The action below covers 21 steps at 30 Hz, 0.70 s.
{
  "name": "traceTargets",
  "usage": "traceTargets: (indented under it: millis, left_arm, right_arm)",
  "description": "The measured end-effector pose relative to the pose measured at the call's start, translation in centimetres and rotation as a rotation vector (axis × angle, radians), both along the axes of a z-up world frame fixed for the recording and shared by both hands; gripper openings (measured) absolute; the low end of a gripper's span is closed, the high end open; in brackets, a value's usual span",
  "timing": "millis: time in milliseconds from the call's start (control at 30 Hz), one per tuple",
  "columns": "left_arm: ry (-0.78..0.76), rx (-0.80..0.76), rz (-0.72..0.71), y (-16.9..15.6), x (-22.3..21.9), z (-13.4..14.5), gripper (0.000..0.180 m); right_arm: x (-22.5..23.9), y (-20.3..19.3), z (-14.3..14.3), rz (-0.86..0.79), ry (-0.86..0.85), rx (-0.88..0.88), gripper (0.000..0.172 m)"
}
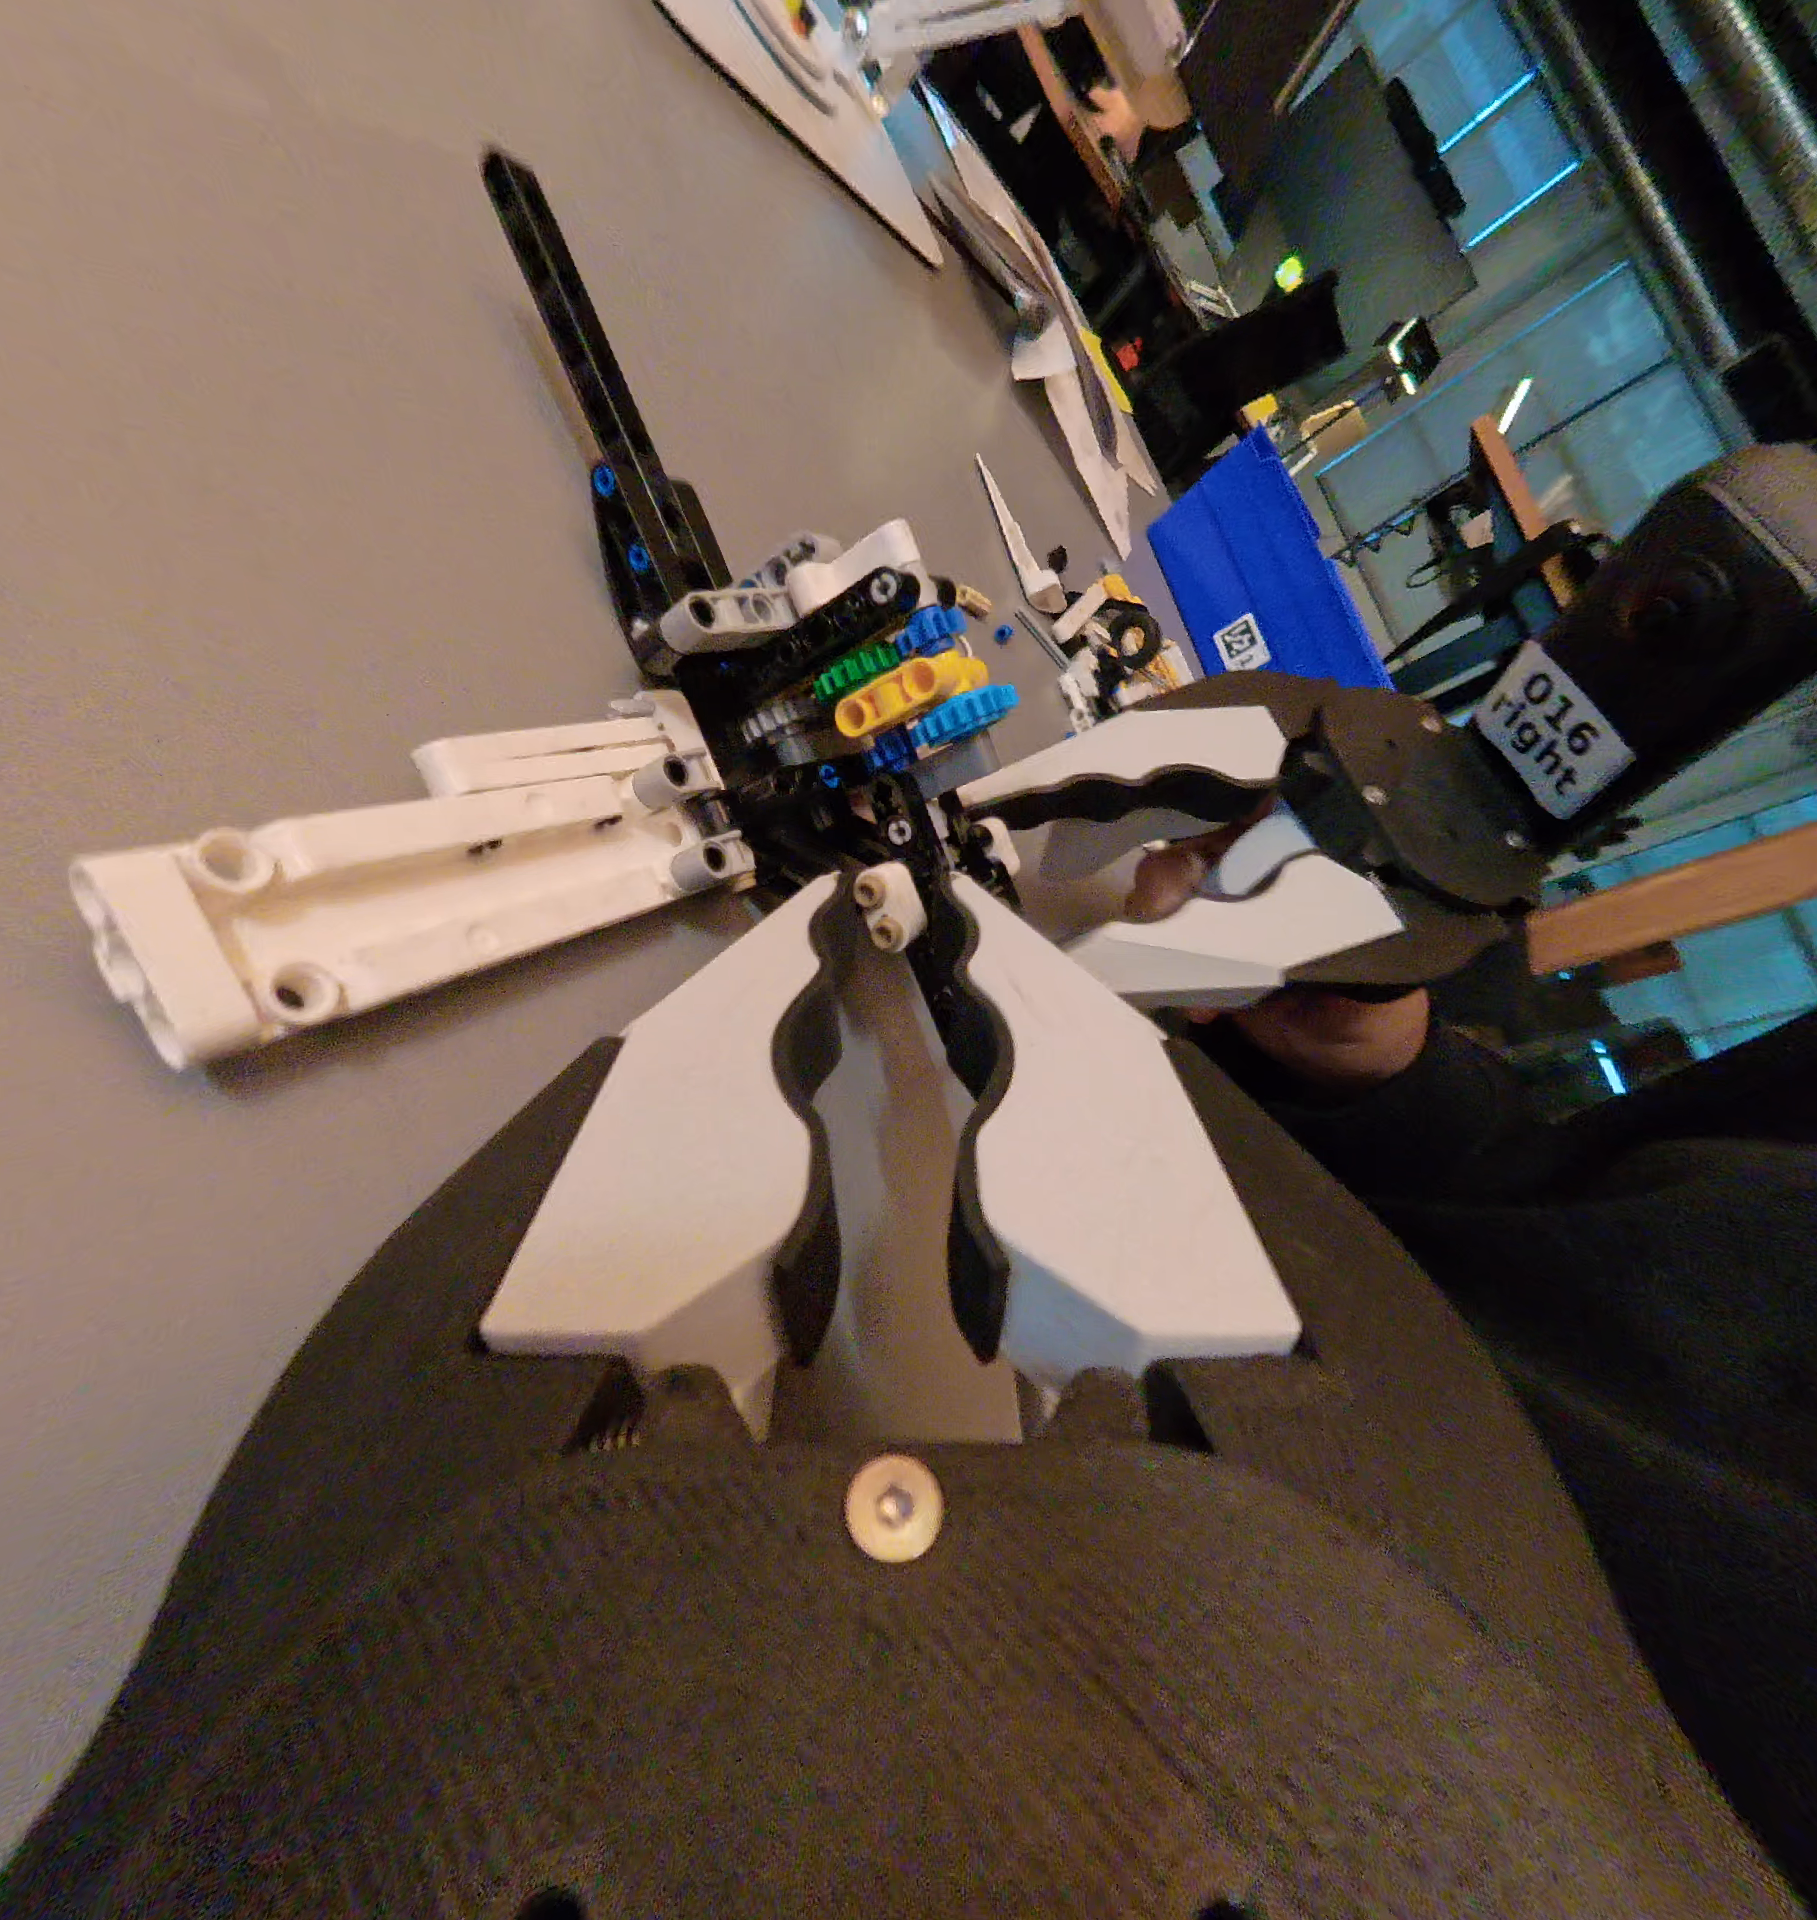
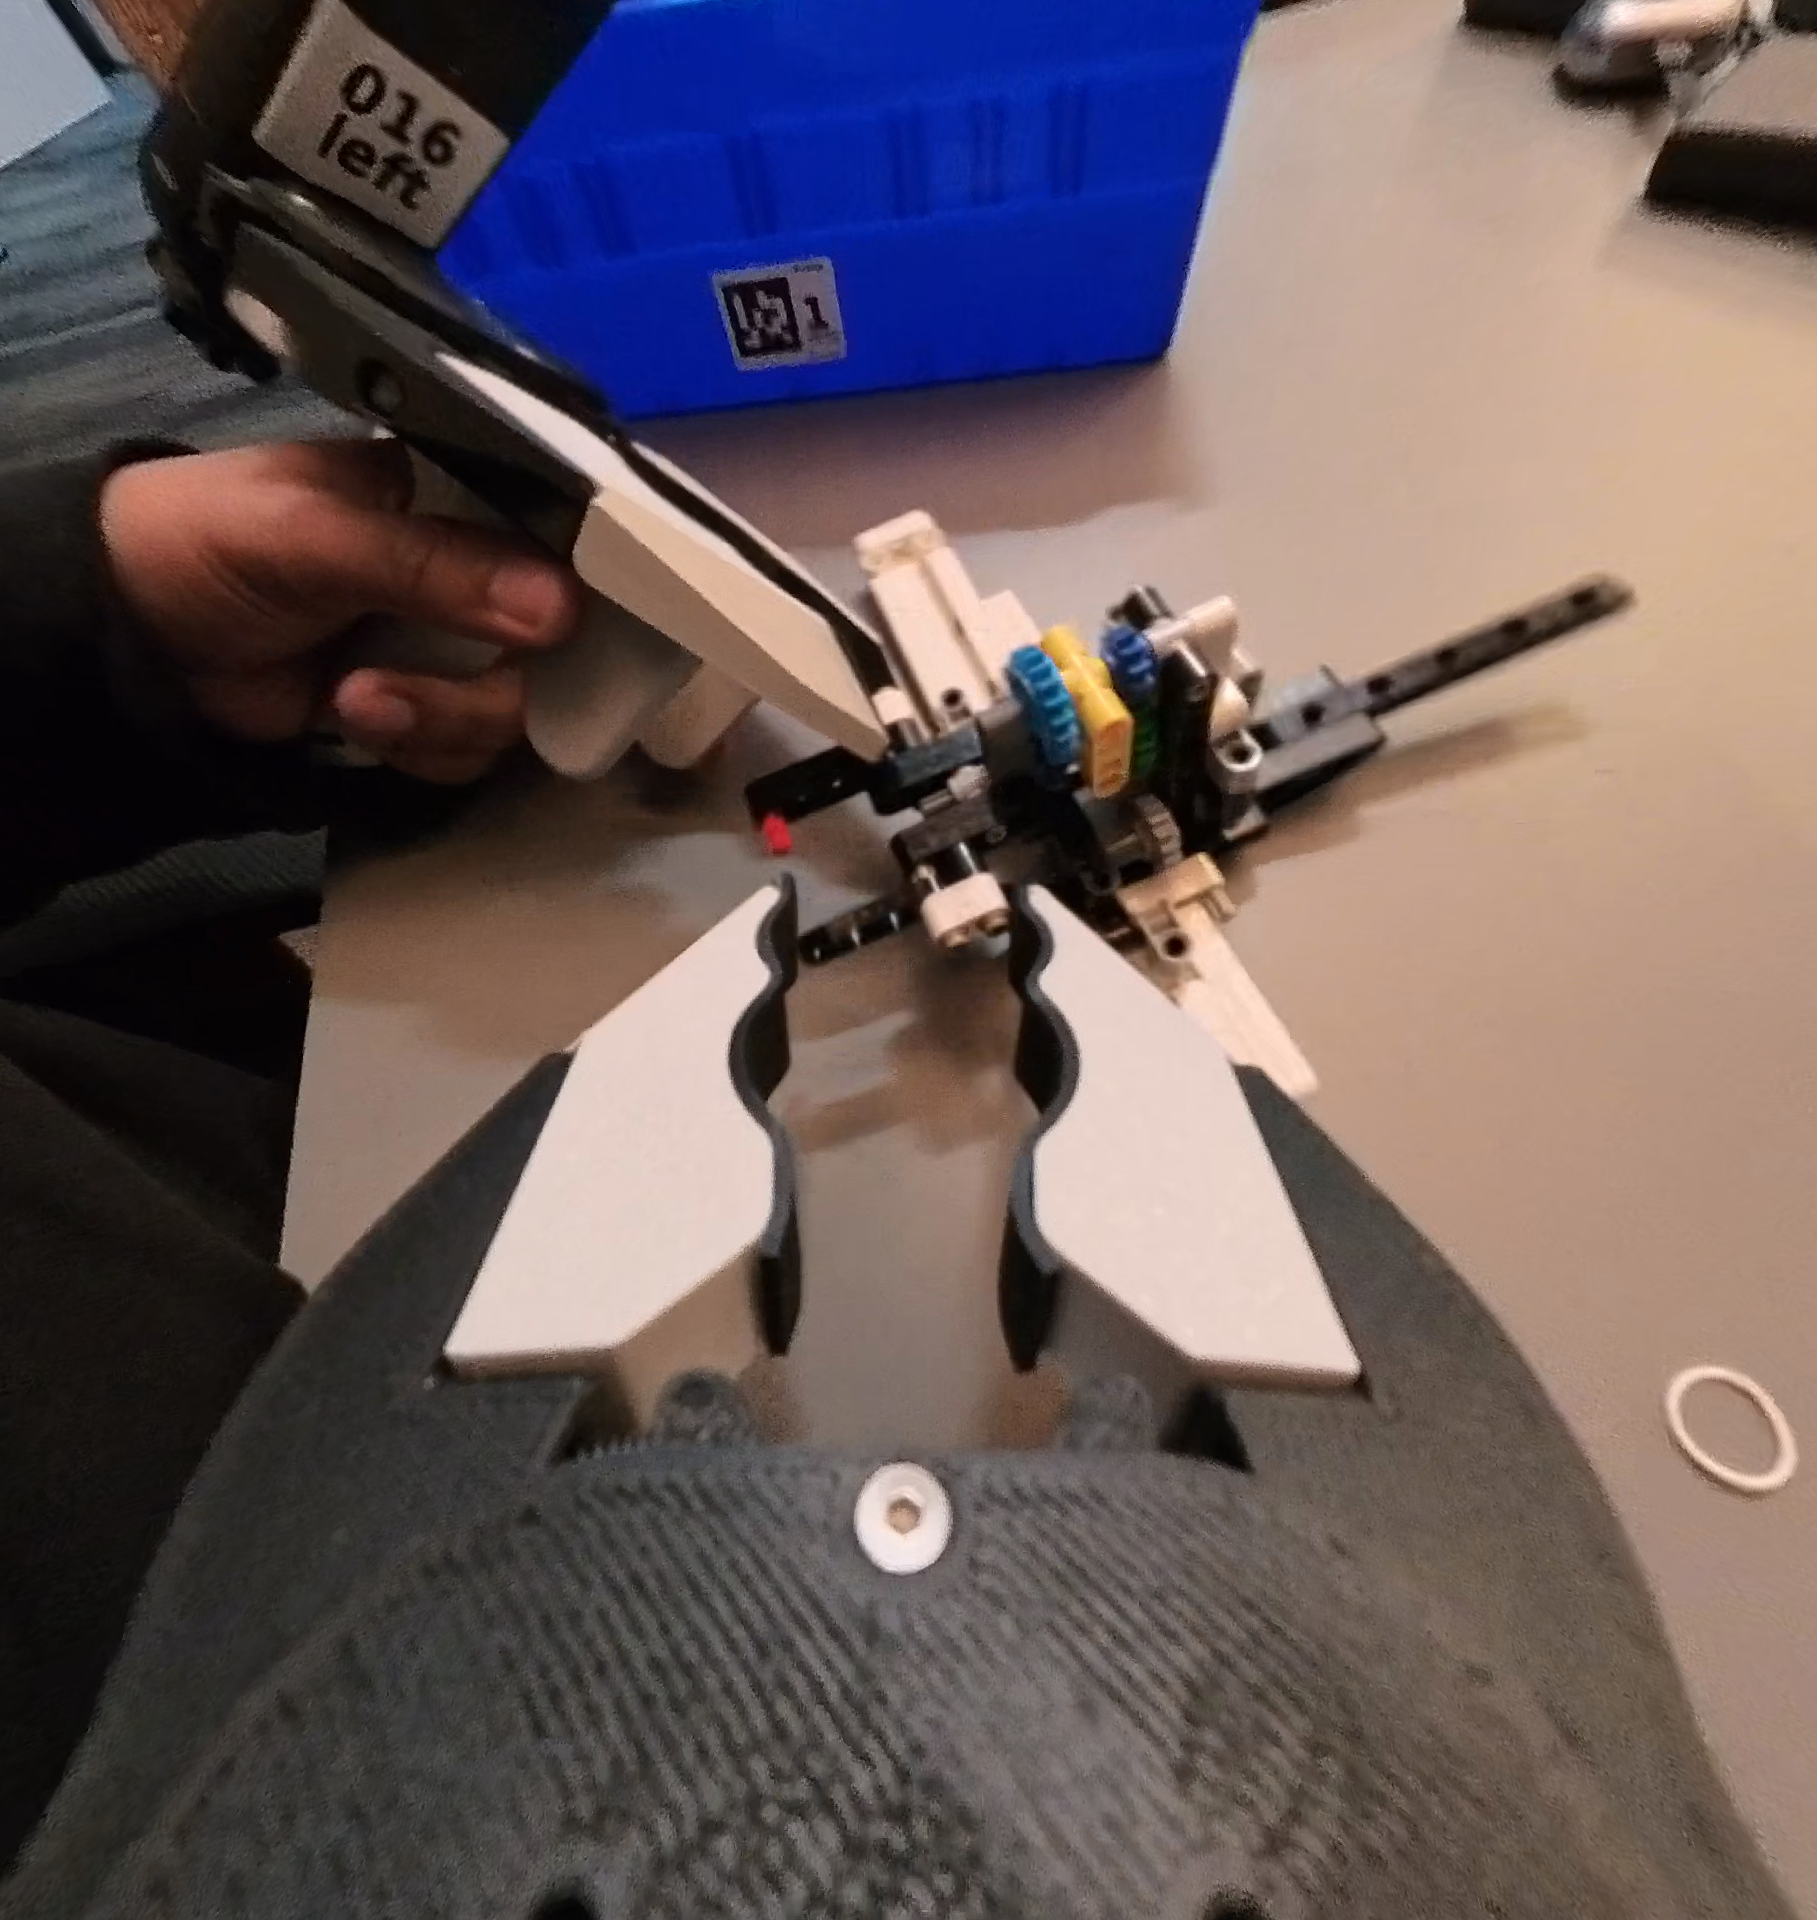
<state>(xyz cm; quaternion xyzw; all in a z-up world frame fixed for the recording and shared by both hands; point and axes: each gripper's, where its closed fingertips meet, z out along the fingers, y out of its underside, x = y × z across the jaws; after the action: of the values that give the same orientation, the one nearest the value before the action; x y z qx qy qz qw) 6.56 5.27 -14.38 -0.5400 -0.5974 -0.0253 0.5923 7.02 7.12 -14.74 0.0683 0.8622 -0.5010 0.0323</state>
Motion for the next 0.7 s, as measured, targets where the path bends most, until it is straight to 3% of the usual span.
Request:
traceTargets:
  millis: [100,333,500,700]
  left_arm:
    - [-0.038,0.014,-0.025,0.8,0.2,-0.4,0.01]
    - [-0.048,0.083,-0.063,2.0,0.1,0.0,0.009]
    - [-0.066,0.095,-0.107,2.9,0.4,-0.1,0.009]
    - [0.006,0.121,-0.043,4.1,-0.3,1.0,0.008]
  right_arm:
    - [-0.3,0.8,-1.1,0.014,-0.047,0.077,0.036]
    - [-0.5,1.7,-0.6,0.027,-0.217,0.02,0.033]
    - [-1.2,2.2,-0.7,0.012,-0.214,0.03,0.03]
    - [-1.7,3.4,-0.3,-0.021,-0.255,-0.008,0.026]
